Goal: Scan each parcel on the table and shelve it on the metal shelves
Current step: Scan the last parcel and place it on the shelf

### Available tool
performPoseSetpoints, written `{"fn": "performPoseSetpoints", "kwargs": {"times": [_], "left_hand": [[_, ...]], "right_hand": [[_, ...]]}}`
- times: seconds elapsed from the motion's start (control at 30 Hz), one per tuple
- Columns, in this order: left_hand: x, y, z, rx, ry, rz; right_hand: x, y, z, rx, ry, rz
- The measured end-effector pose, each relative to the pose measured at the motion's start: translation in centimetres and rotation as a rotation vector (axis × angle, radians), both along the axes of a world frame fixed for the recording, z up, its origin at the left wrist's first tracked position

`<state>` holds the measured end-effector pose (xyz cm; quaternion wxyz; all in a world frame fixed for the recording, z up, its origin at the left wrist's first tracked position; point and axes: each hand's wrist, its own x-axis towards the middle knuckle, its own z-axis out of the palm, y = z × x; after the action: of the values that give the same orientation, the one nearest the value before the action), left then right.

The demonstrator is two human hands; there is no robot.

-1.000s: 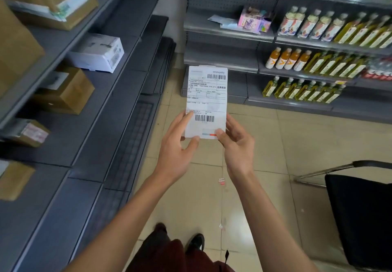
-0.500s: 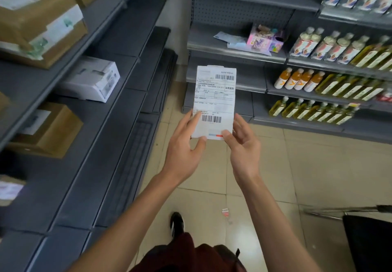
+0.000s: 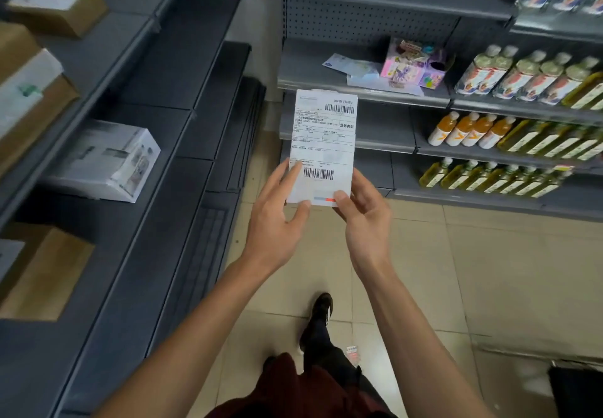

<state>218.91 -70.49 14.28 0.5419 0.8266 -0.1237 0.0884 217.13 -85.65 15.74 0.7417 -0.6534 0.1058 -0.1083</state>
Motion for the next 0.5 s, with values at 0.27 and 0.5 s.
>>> {"fn": "performPoseSetpoints", "kwargs": {"times": [0.27, 0.5], "left_hand": [[10.0, -2.0, 0.7, 0.029, 0.051, 0.125], [15.8, -0.7, 0.3, 0.061, 0.085, 0.288]], "right_hand": [[12.1, -1.7, -0.1, 0.091, 0.043, 0.114], [20.6, 0.0, -0.6, 0.108, 0.117, 0.257]]}}
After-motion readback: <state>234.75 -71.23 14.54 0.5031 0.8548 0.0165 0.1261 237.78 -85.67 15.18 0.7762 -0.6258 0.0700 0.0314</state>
